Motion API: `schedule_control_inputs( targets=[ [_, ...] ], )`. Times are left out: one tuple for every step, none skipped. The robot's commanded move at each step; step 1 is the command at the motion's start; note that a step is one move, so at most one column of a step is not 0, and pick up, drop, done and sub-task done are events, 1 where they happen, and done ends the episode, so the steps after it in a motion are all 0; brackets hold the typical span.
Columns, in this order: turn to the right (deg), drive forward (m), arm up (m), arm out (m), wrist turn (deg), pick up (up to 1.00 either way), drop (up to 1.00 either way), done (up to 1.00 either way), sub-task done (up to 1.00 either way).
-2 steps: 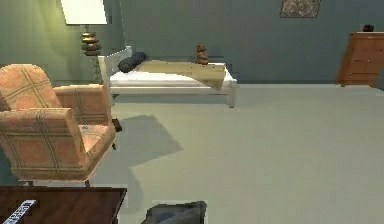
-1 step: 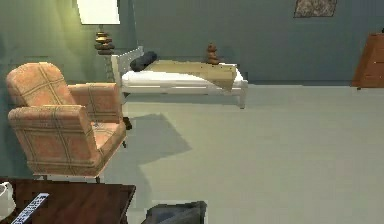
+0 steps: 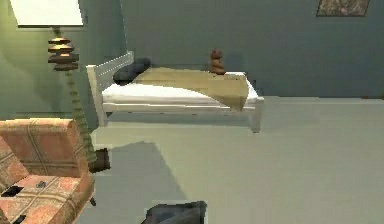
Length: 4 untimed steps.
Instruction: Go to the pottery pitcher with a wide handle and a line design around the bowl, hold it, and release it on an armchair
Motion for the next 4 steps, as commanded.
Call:
schedule_control_inputs(
  targets=[
    [-27.0,0.00,0.00,0.00,0.0,0.00,0.00,0.00,0.00],
    [0.0,1.00,0.00,0.00,0.0,0.00,0.00,0.00,0.00],
    [0.0,0.05,0.00,0.00,0.0,0.00,0.00,0.00,0.00],
    [45.0,0.00,0.00,0.00,0.0,0.00,0.00,0.00,0.00]
  ],
)
